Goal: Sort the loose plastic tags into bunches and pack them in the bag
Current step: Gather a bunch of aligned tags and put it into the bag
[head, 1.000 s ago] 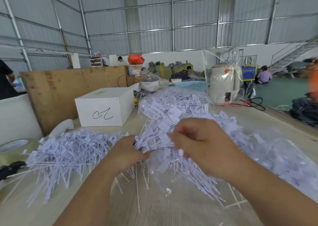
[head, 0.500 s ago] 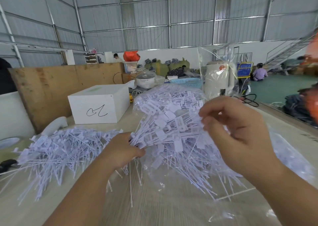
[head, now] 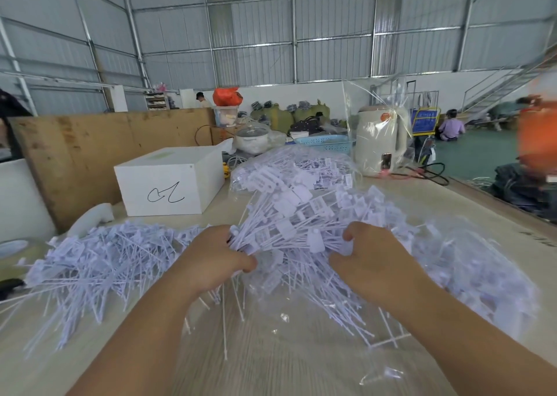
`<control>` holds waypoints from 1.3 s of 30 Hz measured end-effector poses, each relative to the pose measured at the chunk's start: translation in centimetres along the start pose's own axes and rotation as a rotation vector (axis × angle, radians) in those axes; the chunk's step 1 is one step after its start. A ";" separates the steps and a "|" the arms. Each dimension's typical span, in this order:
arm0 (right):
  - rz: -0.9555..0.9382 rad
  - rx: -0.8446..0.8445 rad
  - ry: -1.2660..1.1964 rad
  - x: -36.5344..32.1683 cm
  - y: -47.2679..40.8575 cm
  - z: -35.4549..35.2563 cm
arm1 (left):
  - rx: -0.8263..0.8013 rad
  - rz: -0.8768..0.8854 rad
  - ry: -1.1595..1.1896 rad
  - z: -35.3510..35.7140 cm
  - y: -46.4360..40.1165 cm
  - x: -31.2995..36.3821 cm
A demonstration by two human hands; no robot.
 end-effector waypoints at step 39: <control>-0.287 -0.115 -0.568 -4.4 1.6 3.6 | -0.246 0.219 0.318 4.7 2.4 4.7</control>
Point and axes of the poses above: each hand's wrist, its own y-axis away from the middle knuckle, its own z-axis out of the palm, x = y × z, the point moved 7 cm from there along -y, towards the middle knuckle, and after that the axes turned 2 degrees about y, right-handed, at the moved point
